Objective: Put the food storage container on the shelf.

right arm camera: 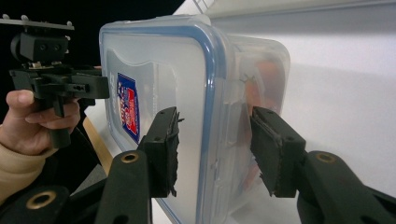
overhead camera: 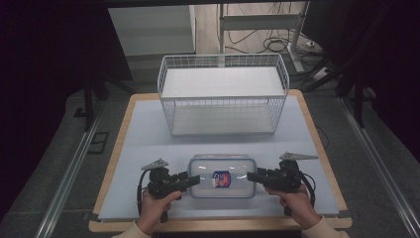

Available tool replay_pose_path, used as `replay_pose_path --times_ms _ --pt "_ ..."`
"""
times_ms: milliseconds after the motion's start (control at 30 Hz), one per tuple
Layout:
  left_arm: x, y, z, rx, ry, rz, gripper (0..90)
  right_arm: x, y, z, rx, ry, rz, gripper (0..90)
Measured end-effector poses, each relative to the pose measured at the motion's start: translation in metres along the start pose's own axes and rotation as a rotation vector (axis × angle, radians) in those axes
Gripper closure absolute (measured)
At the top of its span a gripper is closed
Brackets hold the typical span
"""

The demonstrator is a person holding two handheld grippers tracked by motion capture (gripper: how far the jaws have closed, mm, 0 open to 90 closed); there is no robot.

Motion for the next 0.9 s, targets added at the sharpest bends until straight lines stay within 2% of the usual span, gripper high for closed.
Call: replay_pose_path --times_ms 133,333,567,900 --pt "-0.004 0.004 -0.001 -0.013 0.000 0.015 44.7 0.002 0.006 -0.003 -0.019 0.000 -0.020 52.9" --pt "-0.006 0.012 -0.002 -0.034 0.005 0.044 44.7 0.004 0.011 -0.004 -0.029 0.009 -0.024 52.9" --pt "-0.010 0.020 -0.004 -0.047 -0.002 0.070 44.8 0.008 0.022 -0.006 -0.049 0.011 -0.071 52.9" --pt "-0.016 0.036 -0.004 -0.056 -0.010 0.083 44.8 0.011 0.036 -0.010 -0.064 0.010 -0.084 52.9"
Point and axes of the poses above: each handheld gripper's, and its own axes: z roughly forward along the jaws, y roughly out of its top, x roughly to its left, the point moved 10 cm from there along z, roughly forward along the jaws, and after that the axes turned 7 degrees about -x, right-handed, at the moved point
